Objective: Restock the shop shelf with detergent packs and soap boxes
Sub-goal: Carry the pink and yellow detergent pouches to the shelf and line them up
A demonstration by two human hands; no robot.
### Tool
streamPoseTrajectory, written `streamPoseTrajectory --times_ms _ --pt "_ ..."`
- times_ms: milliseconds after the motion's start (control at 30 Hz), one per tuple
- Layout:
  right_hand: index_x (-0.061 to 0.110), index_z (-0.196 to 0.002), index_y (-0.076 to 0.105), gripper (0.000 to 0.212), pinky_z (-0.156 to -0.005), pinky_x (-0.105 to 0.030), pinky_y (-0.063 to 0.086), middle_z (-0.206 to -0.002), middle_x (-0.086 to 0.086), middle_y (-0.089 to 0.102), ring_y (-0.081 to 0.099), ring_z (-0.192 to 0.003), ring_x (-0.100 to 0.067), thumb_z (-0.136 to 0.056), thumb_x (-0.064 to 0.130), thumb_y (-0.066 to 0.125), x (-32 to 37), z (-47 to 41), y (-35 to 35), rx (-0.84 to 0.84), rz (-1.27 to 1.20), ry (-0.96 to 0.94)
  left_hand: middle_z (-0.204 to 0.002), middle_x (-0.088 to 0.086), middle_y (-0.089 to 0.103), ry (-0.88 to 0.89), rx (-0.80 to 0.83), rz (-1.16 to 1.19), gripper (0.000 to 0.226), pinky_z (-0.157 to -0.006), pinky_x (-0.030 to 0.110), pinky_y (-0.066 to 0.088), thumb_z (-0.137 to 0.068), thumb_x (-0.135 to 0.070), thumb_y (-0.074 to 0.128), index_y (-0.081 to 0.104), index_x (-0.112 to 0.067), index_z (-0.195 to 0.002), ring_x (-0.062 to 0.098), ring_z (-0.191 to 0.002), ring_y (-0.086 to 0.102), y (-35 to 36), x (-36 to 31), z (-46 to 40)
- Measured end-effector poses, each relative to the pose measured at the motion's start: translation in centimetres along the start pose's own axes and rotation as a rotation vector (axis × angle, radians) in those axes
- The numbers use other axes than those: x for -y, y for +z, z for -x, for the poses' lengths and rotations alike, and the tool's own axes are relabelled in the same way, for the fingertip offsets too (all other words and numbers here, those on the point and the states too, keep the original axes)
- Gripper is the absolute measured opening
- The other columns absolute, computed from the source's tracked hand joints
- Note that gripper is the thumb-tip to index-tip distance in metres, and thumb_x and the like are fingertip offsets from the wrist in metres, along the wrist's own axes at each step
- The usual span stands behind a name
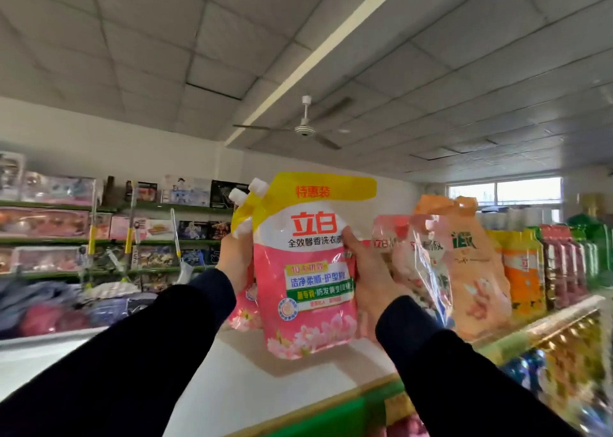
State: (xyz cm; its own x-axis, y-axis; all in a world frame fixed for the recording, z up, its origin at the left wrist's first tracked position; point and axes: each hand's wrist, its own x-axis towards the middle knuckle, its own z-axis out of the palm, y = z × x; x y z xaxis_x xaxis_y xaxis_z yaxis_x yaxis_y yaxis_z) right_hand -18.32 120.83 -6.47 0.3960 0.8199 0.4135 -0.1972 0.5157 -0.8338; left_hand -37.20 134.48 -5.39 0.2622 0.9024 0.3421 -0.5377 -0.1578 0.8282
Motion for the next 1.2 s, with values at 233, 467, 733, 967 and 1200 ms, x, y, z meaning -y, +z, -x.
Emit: streamPoseTrajectory --times_ms 233,467,733,967,1200 --pt "0.014 -0.111 0.076 0.026 -0.082 -0.055 0.062 -0.111 -0.019 0.077 0.076 -0.096 -0.039 -0.094 0.033 0.070 -6.2 -5.9 -0.4 -0.019 -0.079 0.089 -0.072 0.011 0.073 -0.176 0.133 -0.001 0.047 -0.048 0.032 0.057 -0.102 -0.050 0.047 0.073 -0.017 -0.082 0.027 -0.056 0.070 -0.7 3.3 -4.5" --pt "0.008 -0.126 0.066 0.054 -0.101 -0.057 0.054 -0.114 -0.016 0.077 0.073 -0.106 -0.039 -0.089 0.048 0.073 -8.0 -7.2 -2.7 -0.010 0.206 0.177 -0.124 0.013 0.074 -0.197 0.292 -0.140 0.084 -0.074 0.047 0.062 -0.083 -0.089 0.034 0.078 -0.027 -0.118 0.037 -0.109 0.072 -3.1 2.3 -5.3" --pt "0.018 -0.138 0.060 0.069 -0.073 -0.039 0.063 -0.119 -0.011 0.075 0.074 -0.098 -0.033 -0.094 0.070 0.048 -7.7 -6.8 -1.6 -0.068 0.154 0.223 -0.133 -0.001 0.068 0.008 0.336 -0.517 0.075 -0.084 0.044 0.061 -0.075 -0.063 0.077 0.042 -0.041 -0.138 0.019 -0.105 0.075 -4.3 2.5 -1.3" --pt "0.021 -0.141 0.058 0.071 -0.106 -0.059 0.049 -0.132 -0.011 0.069 0.064 -0.122 -0.039 -0.094 0.073 0.044 -8.2 -7.3 0.3 -0.216 0.111 0.251 -0.126 -0.001 0.064 0.144 0.333 -0.608 0.105 -0.071 0.036 0.063 -0.073 -0.008 0.090 0.020 -0.041 -0.144 0.013 -0.101 0.075 -4.8 5.6 -0.4" --pt "0.020 -0.145 0.054 0.070 -0.110 -0.059 0.045 -0.142 -0.013 0.062 0.059 -0.128 -0.039 -0.098 0.070 0.038 -8.5 -8.1 0.4 -0.217 0.143 0.216 -0.120 -0.008 0.065 0.262 0.203 -0.625 0.090 -0.068 0.035 0.064 -0.077 -0.026 0.087 0.022 -0.041 -0.139 0.010 -0.092 0.076 -4.3 6.3 -0.4"
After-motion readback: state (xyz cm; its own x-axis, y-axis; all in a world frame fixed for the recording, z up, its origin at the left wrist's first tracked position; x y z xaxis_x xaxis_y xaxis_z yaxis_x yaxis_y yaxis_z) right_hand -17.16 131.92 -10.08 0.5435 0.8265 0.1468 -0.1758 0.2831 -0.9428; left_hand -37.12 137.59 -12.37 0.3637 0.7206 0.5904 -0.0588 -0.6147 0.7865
